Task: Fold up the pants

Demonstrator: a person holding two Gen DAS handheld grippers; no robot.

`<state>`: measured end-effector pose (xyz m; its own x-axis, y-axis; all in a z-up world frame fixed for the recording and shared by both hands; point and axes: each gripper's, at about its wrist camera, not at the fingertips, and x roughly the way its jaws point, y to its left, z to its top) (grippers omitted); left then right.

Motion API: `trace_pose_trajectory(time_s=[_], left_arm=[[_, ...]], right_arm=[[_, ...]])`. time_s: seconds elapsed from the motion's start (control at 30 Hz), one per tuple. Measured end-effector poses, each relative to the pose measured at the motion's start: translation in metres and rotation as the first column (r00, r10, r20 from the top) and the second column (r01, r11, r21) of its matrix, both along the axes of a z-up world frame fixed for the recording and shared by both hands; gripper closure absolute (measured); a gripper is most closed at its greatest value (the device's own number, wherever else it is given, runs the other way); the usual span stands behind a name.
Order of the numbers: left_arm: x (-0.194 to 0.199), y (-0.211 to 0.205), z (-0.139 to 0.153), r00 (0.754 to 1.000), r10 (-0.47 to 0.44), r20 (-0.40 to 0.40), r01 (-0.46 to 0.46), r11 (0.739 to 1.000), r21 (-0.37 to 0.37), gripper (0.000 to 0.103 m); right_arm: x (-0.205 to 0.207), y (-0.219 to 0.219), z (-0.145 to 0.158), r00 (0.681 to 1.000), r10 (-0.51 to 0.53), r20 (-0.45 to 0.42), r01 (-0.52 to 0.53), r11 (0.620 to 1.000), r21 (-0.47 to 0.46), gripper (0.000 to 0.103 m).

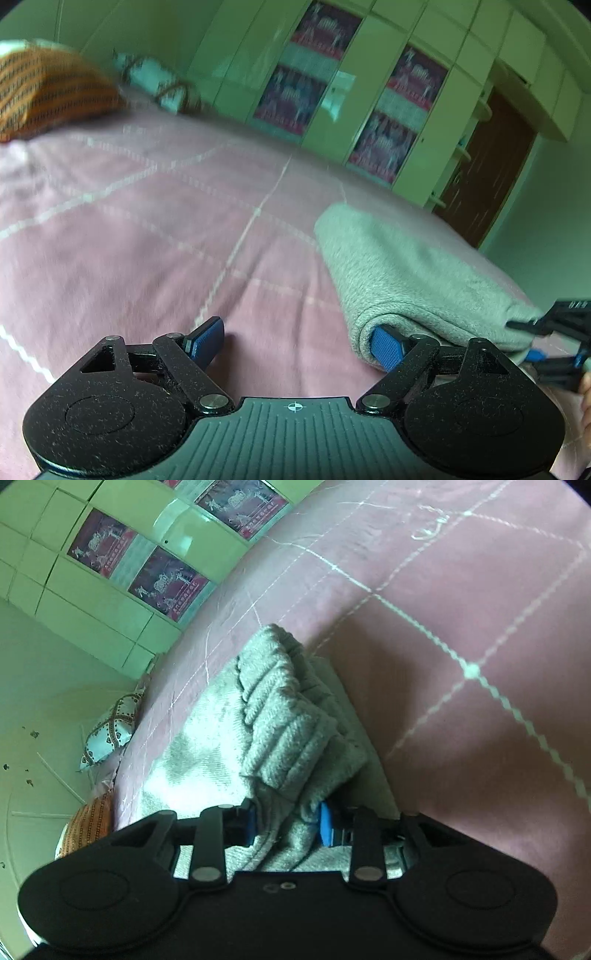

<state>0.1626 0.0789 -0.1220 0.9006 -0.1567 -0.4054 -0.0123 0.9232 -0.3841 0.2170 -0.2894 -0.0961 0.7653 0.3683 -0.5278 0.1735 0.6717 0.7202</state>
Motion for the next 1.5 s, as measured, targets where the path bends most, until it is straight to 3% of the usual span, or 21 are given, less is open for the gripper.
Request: trace_pose_trajectory(time_s=[0.1,0.13,0.2,0.27,0.33,0.43,0.57,0.67,0.73,0.77,0.8,0.83,0.97,1.03,1.13,1.2,1.27,1.3,1.37,1.43,1.5], left_arm=[[0.005,0.003,-0.004,0.999,-0.008,-0.04,0.008,1.0,-0.006,0.018],[0.006,0.004,-0.007,0.999,-0.012,-0.05,0.012,1.0,-0.002,0.018],[0.008,0.001,-0.007,0.998,-0.023,-0.058,0.025,0.999,0.024,0.018],[0.008,0.002,-0.004,0.997,-0.03,-0.068,0.032,0.999,0.032,0.018],[0.003,0.007,-0.001,0.997,-0.035,-0.073,0.036,0.999,0.012,0.018],[-0.007,0.015,0.007,0.998,-0.015,-0.069,0.014,1.0,-0.013,0.018],[-0.024,0.023,0.035,0.998,0.031,0.048,-0.028,0.997,-0.067,0.018],[0.003,0.006,0.053,0.998,-0.038,0.051,0.04,0.999,-0.037,0.018],[0.03,-0.009,0.048,0.998,-0.063,-0.014,0.063,0.998,-0.012,0.018],[0.047,-0.016,0.038,0.993,-0.059,-0.102,0.061,0.998,0.017,0.017],[0.065,-0.021,0.022,0.969,-0.067,-0.236,0.08,0.996,0.044,0.016],[0.073,-0.019,0.011,0.955,-0.082,-0.284,0.09,0.996,0.016,0.015],[0.079,-0.007,0.033,0.981,-0.05,-0.189,0.056,0.998,0.027,0.015],[0.101,-0.005,0.045,0.986,-0.057,-0.159,0.058,0.998,0.006,0.015],[0.146,-0.017,0.056,0.985,-0.085,-0.148,0.087,0.996,0.011,0.015],[0.177,-0.026,0.045,0.969,-0.11,-0.22,0.117,0.993,0.02,0.015],[0.202,-0.028,0.019,0.928,-0.109,-0.356,0.124,0.992,0.02,0.011],[0.202,-0.024,0.014,0.927,-0.118,-0.355,0.121,0.993,-0.013,0.011],[0.194,-0.016,0.02,0.938,-0.126,-0.322,0.12,0.992,-0.038,0.011],[0.179,-0.003,0.026,0.953,-0.141,-0.269,0.127,0.99,-0.068,0.011],[0.164,0.011,0.024,0.959,-0.158,-0.237,0.136,0.985,-0.105,0.011]], right_arm=[[-0.012,0.005,0.018,0.994,0.015,0.111,-0.014,1.0,-0.007,0.081],[-0.014,0.005,0.014,0.996,0.009,0.094,-0.008,1.0,-0.01,0.081],[-0.002,0.001,-0.013,0.998,0.004,-0.056,-0.005,1.0,-0.015,0.081],[-0.002,-0.007,-0.02,0.999,0.01,-0.044,-0.008,0.999,0.046,0.078],[-0.009,-0.011,-0.005,1.0,0.012,-0.016,-0.011,0.999,0.049,0.067],[-0.026,-0.017,0.015,0.998,0.006,0.06,-0.004,0.999,-0.033,0.066],[-0.047,-0.018,0.051,0.977,0.011,0.214,0.026,0.985,-0.173,0.071],[-0.033,0.001,0.062,0.957,0.113,0.268,-0.028,0.953,-0.303,0.072],[-0.017,0.016,0.057,0.955,0.178,0.237,-0.069,0.912,-0.404,0.073],[-0.007,0.026,0.047,0.959,0.21,0.19,-0.093,0.867,-0.49,0.073],[0.005,0.035,0.035,0.966,0.227,0.122,-0.118,0.812,-0.571,0.073],[0.015,0.041,0.024,0.97,0.236,0.062,-0.151,0.781,-0.606,0.073],[0.011,0.039,0.043,0.946,0.304,0.114,-0.166,0.755,-0.634,0.073],[0.013,0.039,0.057,0.93,0.318,0.184,-0.135,0.761,-0.634,0.071],[0.045,0.046,0.064,0.937,0.306,0.172,-0.129,0.755,-0.643,0.071],[0.069,0.052,0.058,0.944,0.3,0.138,-0.143,0.749,-0.647,0.069],[0.082,0.059,0.033,0.962,0.274,-0.009,-0.209,0.711,-0.671,0.07],[0.083,0.056,0.023,0.962,0.268,-0.048,-0.229,0.7,-0.676,0.068],[0.076,0.048,0.029,0.956,0.294,-0.013,-0.229,0.714,-0.661,0.068],[0.057,0.03,0.042,0.949,0.303,0.087,-0.186,0.762,-0.62,0.064],[0.04,0.0,0.046,0.955,0.263,0.138,-0.149,0.826,-0.544,0.041]])
